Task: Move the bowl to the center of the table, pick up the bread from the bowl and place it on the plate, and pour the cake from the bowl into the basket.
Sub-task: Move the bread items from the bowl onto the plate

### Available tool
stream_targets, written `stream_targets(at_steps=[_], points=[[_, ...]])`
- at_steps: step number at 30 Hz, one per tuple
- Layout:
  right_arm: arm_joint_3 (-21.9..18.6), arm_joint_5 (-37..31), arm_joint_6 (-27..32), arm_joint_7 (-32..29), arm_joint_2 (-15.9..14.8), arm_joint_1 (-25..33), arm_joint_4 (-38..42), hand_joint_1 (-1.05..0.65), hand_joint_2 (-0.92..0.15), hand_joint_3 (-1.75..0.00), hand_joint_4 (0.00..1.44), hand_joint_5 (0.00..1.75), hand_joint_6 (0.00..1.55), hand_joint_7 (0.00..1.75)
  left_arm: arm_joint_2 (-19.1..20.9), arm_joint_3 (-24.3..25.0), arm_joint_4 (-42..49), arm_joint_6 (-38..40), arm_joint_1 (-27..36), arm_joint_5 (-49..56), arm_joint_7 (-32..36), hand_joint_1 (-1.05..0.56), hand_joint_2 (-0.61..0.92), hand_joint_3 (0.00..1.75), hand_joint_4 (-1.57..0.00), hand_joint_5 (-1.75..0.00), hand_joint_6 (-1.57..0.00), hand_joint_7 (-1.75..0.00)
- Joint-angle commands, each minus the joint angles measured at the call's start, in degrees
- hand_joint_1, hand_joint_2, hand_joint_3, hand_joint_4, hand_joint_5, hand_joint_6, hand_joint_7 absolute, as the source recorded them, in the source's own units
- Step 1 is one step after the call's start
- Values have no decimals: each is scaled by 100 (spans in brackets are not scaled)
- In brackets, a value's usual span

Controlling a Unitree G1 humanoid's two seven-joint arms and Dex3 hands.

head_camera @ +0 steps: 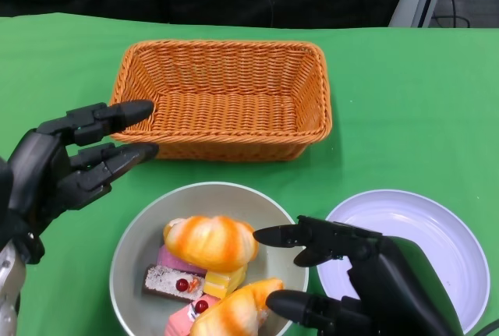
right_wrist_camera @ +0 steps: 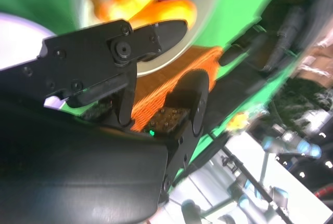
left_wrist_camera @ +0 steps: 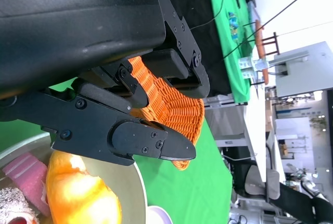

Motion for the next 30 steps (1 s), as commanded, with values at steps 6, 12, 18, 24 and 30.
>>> stream_targets(at_steps=[6, 12, 18, 24, 30], points=[[488, -1612, 867, 953, 342, -122, -398, -79, -92, -5, 56, 51, 58, 6, -92, 61, 402, -951, 39, 123, 121, -38, 92, 13, -101, -35, -103, -14], [655, -2347, 1178, 1336, 697, -390, -290, -79, -92, -4, 62, 36, 59, 2, -216, 110, 841, -1456, -121, 222, 323, -36, 92, 20, -78, -95, -110, -13], [745, -2719, 1324, 1363, 845, -665, -101, -80, -92, -6, 62, 32, 58, 1, -239, 146, 1116, -1605, -239, 105, 309, -33, 92, 25, -74, -105, -109, -16], [757, -2667, 1371, 1181, 944, -963, 240, -80, -92, -9, 64, 34, 57, 0, -309, 144, 1242, -1739, -300, 140, 450, -37, 92, 21, -74, -106, -111, -19], [821, -2672, 1463, 1099, 1029, -1096, 438, -81, -92, -11, 61, 30, 56, 0, -386, 161, 1349, -1799, -354, 122, 511, -37, 92, 22, -70, -115, -87, -73]])
